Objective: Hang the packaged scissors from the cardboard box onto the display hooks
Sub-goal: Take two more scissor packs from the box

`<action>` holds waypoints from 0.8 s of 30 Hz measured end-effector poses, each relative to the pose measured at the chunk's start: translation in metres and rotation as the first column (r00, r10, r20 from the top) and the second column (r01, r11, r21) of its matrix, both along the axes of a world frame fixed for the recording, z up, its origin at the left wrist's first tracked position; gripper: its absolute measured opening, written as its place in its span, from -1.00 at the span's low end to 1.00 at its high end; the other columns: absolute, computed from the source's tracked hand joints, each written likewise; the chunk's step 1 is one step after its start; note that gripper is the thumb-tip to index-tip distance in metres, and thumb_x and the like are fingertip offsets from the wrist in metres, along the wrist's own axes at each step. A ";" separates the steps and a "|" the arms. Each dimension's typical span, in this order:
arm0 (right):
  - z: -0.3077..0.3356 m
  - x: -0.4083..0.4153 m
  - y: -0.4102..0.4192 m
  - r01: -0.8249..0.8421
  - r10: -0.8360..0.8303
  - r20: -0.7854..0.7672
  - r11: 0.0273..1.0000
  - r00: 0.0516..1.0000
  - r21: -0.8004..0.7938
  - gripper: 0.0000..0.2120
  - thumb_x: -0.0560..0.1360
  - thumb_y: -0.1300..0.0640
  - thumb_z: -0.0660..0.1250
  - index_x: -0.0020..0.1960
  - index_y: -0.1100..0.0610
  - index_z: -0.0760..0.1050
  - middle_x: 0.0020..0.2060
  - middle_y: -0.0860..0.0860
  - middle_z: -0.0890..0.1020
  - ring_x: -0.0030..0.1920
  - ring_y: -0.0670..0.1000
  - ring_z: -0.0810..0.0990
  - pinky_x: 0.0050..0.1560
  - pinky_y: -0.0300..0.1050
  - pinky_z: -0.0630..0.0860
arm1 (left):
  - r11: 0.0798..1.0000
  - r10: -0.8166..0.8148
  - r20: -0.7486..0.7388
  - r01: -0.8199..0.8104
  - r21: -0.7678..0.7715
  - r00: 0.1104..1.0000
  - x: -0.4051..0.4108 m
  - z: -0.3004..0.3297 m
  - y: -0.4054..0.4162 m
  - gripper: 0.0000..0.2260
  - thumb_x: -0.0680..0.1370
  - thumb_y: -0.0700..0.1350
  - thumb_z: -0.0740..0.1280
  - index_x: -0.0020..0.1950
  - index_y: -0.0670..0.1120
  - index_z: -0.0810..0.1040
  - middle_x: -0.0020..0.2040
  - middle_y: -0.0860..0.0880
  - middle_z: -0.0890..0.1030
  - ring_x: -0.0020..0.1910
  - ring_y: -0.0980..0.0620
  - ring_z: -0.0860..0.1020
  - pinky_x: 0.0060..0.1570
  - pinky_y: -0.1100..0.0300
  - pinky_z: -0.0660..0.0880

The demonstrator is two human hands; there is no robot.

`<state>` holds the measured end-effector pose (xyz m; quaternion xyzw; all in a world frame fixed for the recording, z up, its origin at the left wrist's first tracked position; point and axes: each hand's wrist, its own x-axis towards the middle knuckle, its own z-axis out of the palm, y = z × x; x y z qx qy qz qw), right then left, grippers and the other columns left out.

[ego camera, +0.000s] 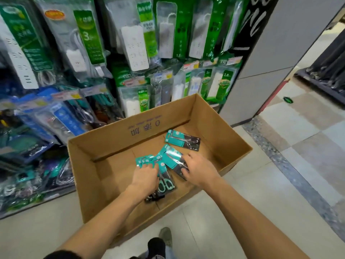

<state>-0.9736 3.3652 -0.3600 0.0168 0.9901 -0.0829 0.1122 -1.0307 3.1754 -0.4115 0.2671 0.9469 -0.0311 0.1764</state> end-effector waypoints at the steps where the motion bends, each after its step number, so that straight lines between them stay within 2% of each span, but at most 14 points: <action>1: -0.004 -0.007 0.003 -0.018 0.018 0.031 1.000 0.999 0.009 -0.57 0.56 -0.07 0.21 0.37 0.07 0.34 0.28 0.06 0.46 0.25 0.08 0.45 0.18 0.02 0.52 | 1.000 0.021 0.017 -0.021 -0.006 1.000 -0.001 -0.005 0.002 -0.50 0.60 0.02 0.17 0.51 -0.08 0.21 0.32 -0.12 0.49 0.31 -0.15 0.44 0.22 -0.02 0.41; 4: -0.015 -0.027 0.010 -0.086 0.083 0.108 0.996 0.991 0.031 -0.58 0.55 -0.06 0.23 0.34 0.10 0.36 0.28 0.10 0.46 0.26 0.13 0.46 0.21 0.02 0.49 | 0.996 0.091 0.048 -0.090 -0.015 0.995 -0.004 -0.018 0.007 -0.49 0.62 0.04 0.15 0.53 -0.08 0.16 0.31 -0.11 0.49 0.29 -0.15 0.45 0.17 -0.03 0.45; 11: -0.049 -0.072 0.020 -0.254 0.228 0.287 0.966 0.930 0.055 -0.57 0.57 -0.10 0.23 0.36 0.07 0.35 0.29 0.10 0.47 0.25 0.12 0.49 0.22 0.04 0.49 | 0.969 0.240 0.193 -0.223 -0.102 0.951 -0.005 -0.041 0.021 -0.56 0.57 0.02 0.25 0.42 -0.07 0.31 0.33 -0.15 0.45 0.31 -0.15 0.43 0.22 -0.01 0.40; 15: -0.073 -0.093 0.033 -0.367 0.300 0.410 0.925 0.861 0.094 -0.61 0.55 -0.03 0.26 0.36 -0.01 0.39 0.31 0.12 0.43 0.31 0.13 0.44 0.28 0.02 0.40 | 0.918 0.394 0.292 -0.392 -0.065 0.872 -0.010 -0.053 0.030 -0.44 0.54 0.10 0.31 0.47 -0.06 0.24 0.37 -0.18 0.36 0.34 -0.20 0.39 0.26 -0.07 0.40; 19: -0.094 -0.106 0.051 -0.440 0.355 0.442 0.892 0.824 0.103 -0.61 0.52 0.06 0.32 0.34 0.00 0.40 0.32 0.09 0.45 0.32 0.10 0.43 0.33 -0.01 0.37 | 0.856 0.502 0.364 -0.511 -0.080 0.784 -0.013 -0.061 0.039 -0.35 0.53 0.13 0.34 0.52 -0.03 0.17 0.43 -0.19 0.27 0.36 -0.21 0.36 0.32 -0.07 0.41; 21: -0.101 -0.112 0.060 -0.464 0.389 0.432 0.882 0.814 0.080 -0.61 0.52 0.13 0.31 0.33 0.01 0.40 0.29 0.08 0.48 0.33 0.08 0.43 0.34 -0.02 0.33 | 0.823 0.549 0.383 -0.560 -0.094 0.743 -0.013 -0.063 0.043 -0.35 0.51 0.12 0.37 0.51 -0.01 0.18 0.43 -0.17 0.26 0.36 -0.20 0.36 0.32 -0.04 0.41; 24: -0.109 -0.120 0.073 -0.435 0.401 0.457 0.900 0.794 -0.035 -0.63 0.48 0.10 0.38 0.27 -0.01 0.42 0.26 0.05 0.51 0.29 0.07 0.45 0.32 -0.03 0.38 | 0.766 0.609 0.414 -0.637 -0.086 0.677 -0.015 -0.061 0.044 -0.37 0.51 0.06 0.40 0.50 -0.01 0.22 0.38 -0.14 0.33 0.33 -0.16 0.40 0.30 0.04 0.39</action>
